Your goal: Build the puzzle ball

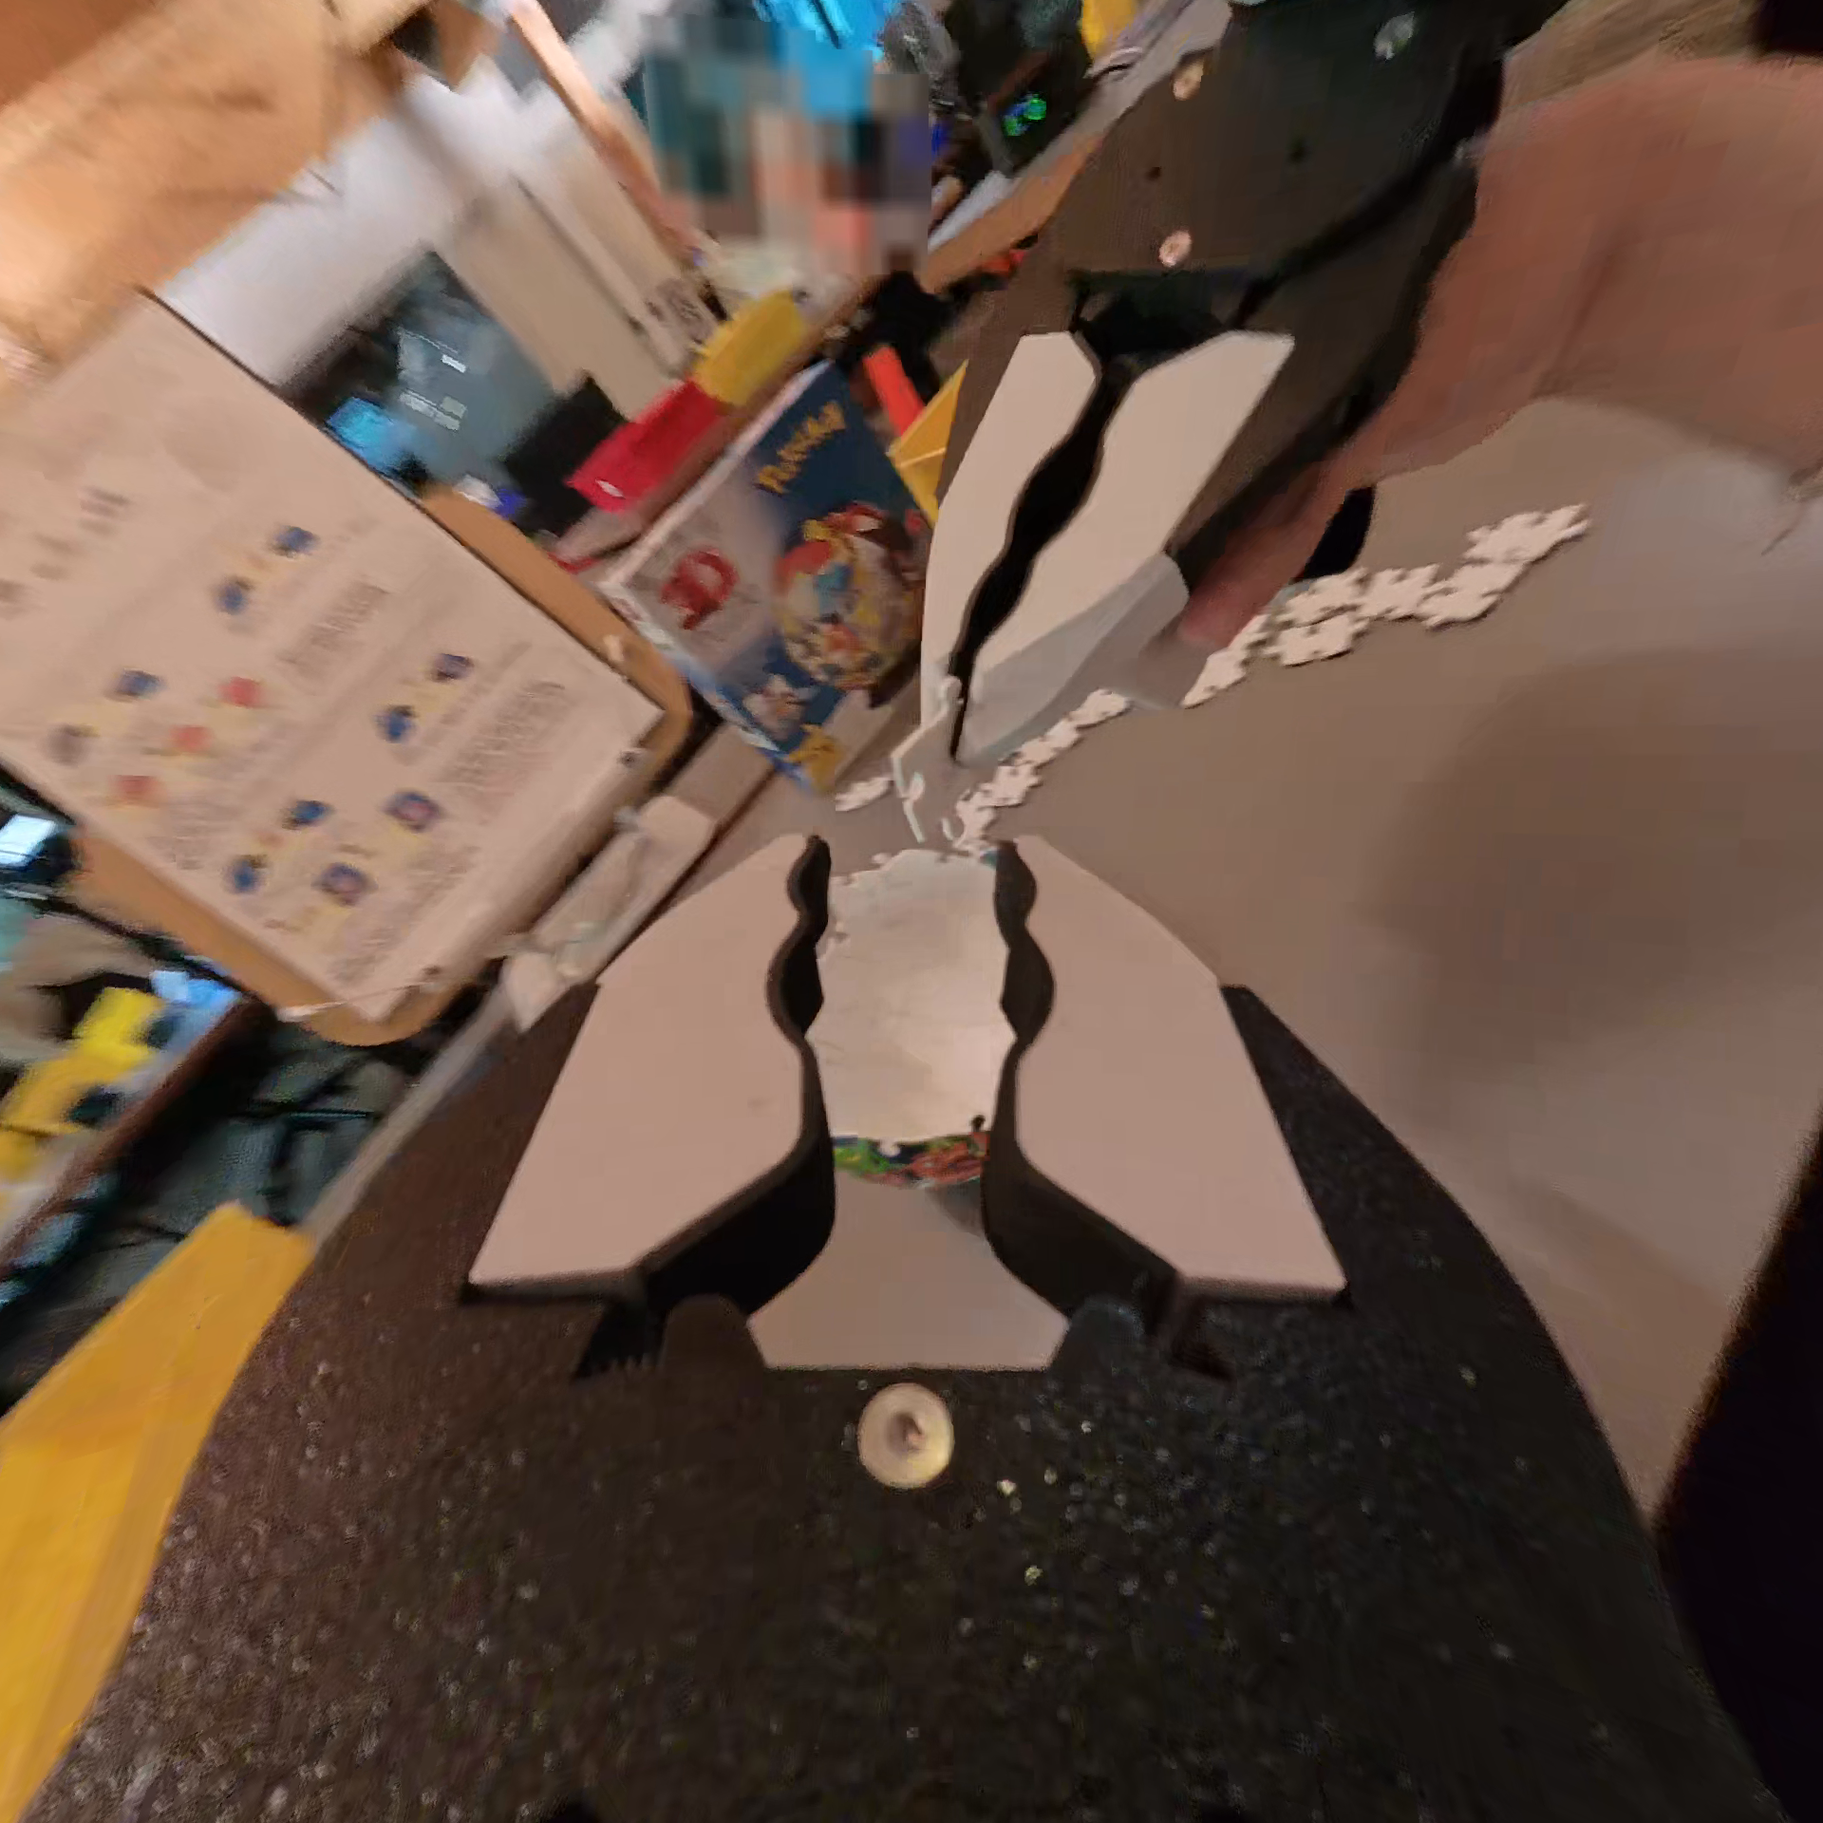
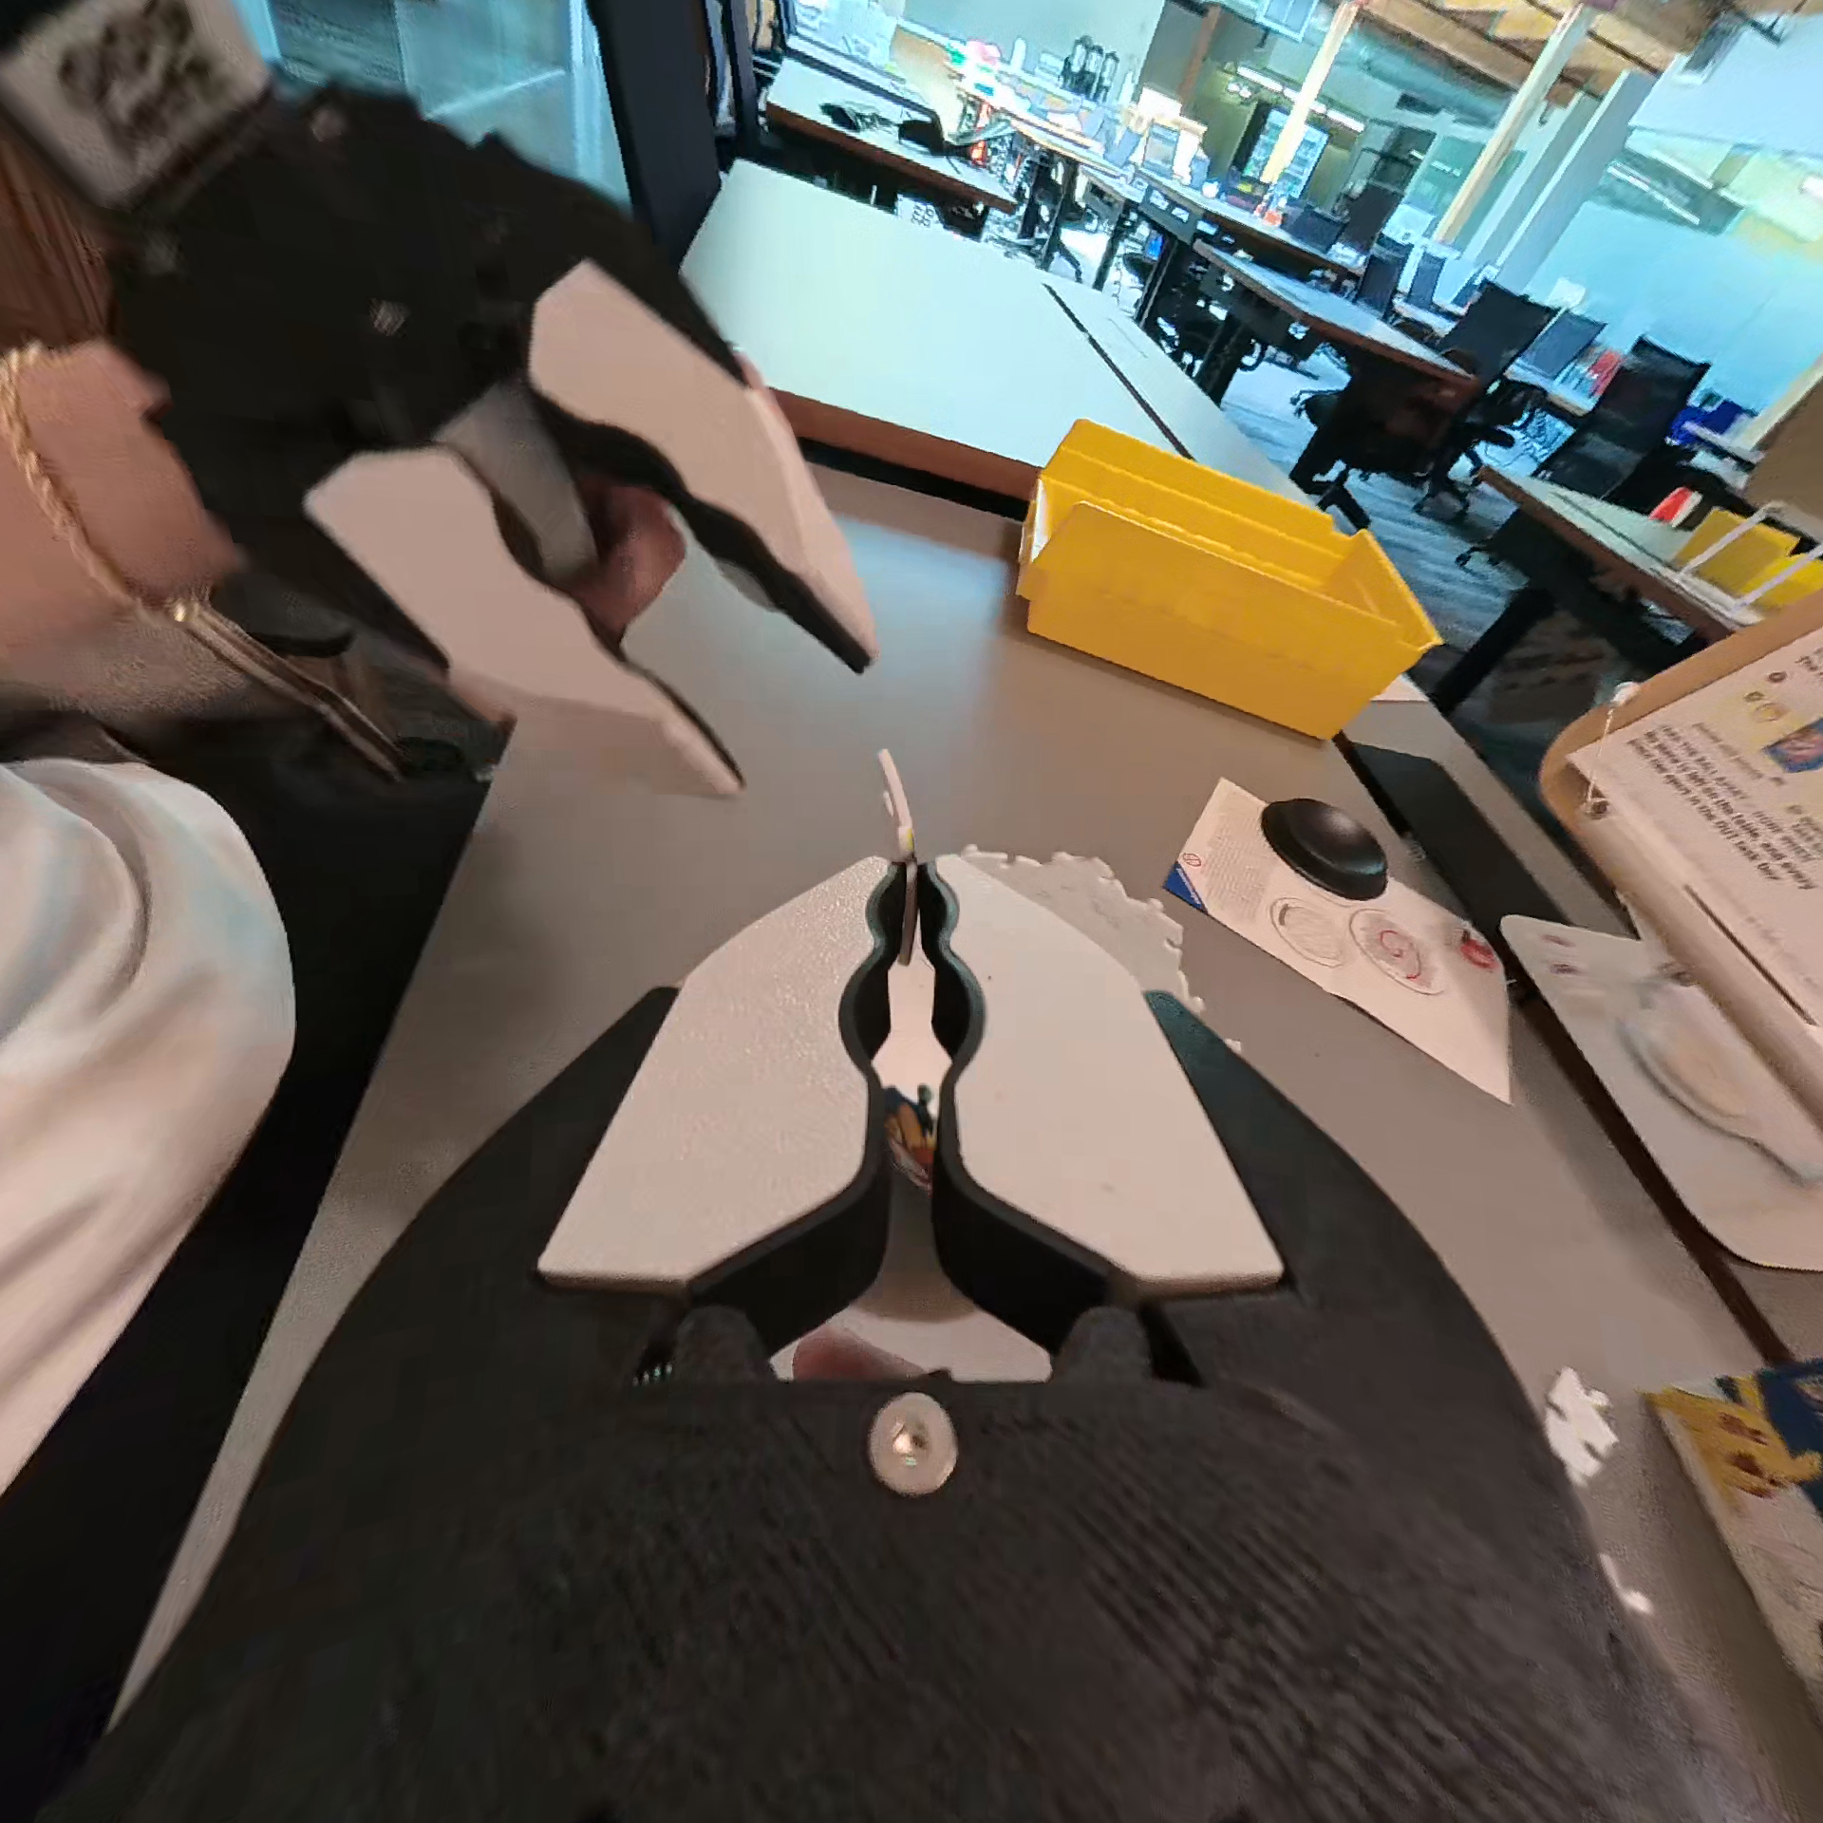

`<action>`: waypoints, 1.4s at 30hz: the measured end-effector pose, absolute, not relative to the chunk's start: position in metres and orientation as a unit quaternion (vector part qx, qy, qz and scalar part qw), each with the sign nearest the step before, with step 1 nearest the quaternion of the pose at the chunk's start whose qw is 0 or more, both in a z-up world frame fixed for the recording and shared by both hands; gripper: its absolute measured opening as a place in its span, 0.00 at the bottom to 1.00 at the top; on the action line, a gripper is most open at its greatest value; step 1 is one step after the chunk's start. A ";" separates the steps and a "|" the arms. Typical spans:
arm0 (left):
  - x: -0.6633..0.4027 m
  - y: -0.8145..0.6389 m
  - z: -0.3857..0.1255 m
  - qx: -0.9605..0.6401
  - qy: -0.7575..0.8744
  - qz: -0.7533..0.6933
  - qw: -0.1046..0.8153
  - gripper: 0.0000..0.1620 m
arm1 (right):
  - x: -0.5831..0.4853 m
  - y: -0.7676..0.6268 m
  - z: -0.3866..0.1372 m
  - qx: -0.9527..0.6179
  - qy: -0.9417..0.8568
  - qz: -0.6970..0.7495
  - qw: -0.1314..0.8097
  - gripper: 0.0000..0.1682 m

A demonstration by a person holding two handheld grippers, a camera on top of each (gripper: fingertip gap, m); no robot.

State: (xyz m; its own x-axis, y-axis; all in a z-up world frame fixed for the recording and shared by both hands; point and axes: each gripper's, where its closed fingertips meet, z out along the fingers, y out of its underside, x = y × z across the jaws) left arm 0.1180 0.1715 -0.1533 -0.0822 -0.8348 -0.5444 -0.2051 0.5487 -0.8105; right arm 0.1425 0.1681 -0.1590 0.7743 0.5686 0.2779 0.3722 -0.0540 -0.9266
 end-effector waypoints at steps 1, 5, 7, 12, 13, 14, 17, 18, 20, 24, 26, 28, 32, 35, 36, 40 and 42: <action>0.121 0.169 -0.150 -0.388 0.693 -0.298 0.529 0.18 | 0.143 0.166 -0.159 -0.719 -0.332 0.076 0.606 0.01; 0.138 0.164 -0.138 -0.385 0.741 -0.320 0.448 0.10 | 0.152 0.170 -0.157 -0.716 -0.332 0.029 0.614 0.01; 0.148 0.164 -0.140 -0.383 0.767 -0.308 0.412 0.12 | 0.154 0.172 -0.155 -0.709 -0.329 0.014 0.624 0.01; 0.167 0.166 -0.146 -0.363 0.817 -0.266 0.360 0.09 | 0.161 0.170 -0.145 -0.684 -0.328 0.000 0.652 0.02; 0.169 0.166 -0.147 -0.353 0.828 -0.259 0.350 0.08 | 0.163 0.169 -0.145 -0.682 -0.329 -0.006 0.653 0.02; 0.171 0.165 -0.149 -0.335 0.843 -0.251 0.338 0.06 | 0.165 0.167 -0.145 -0.680 -0.329 -0.007 0.655 0.02; 0.178 0.163 -0.151 -0.301 0.874 -0.223 0.310 0.02 | 0.173 0.167 -0.148 -0.682 -0.326 -0.015 0.655 0.02; 0.180 0.164 -0.152 -0.303 0.881 -0.216 0.291 0.01 | 0.175 0.167 -0.148 -0.684 -0.322 -0.014 0.655 0.02; 0.183 0.163 -0.151 -0.300 0.892 -0.218 0.259 0.01 | 0.177 0.166 -0.147 -0.680 -0.315 -0.006 0.662 0.02; 0.192 0.165 -0.144 -0.323 0.886 -0.254 0.215 0.01 | 0.188 0.167 -0.140 -0.667 -0.283 -0.012 0.689 0.03; 0.197 0.170 -0.141 -0.347 0.876 -0.270 0.199 0.01 | 0.195 0.166 -0.142 -0.669 -0.270 -0.013 0.692 0.08; 0.200 0.173 -0.139 -0.367 0.865 -0.288 0.183 0.01 | 0.198 0.164 -0.147 -0.676 -0.262 0.009 0.688 0.13; 0.204 0.175 -0.135 -0.374 0.856 -0.320 0.159 0.01 | 0.206 0.163 -0.136 -0.663 -0.201 0.071 0.717 0.11; 0.203 0.173 -0.135 -0.364 0.860 -0.326 0.149 0.01 | 0.206 0.165 -0.129 -0.641 -0.177 0.104 0.740 0.12; 0.203 0.173 -0.136 -0.359 0.864 -0.320 0.147 0.01 | 0.208 0.168 -0.129 -0.639 -0.168 0.104 0.743 0.12; 0.202 0.174 -0.140 -0.342 0.877 -0.302 0.154 0.01 | 0.203 0.171 -0.129 -0.630 -0.175 0.112 0.748 0.03; 0.200 0.177 -0.141 -0.338 0.880 -0.294 0.155 0.01 | 0.201 0.174 -0.131 -0.633 -0.181 0.106 0.745 0.02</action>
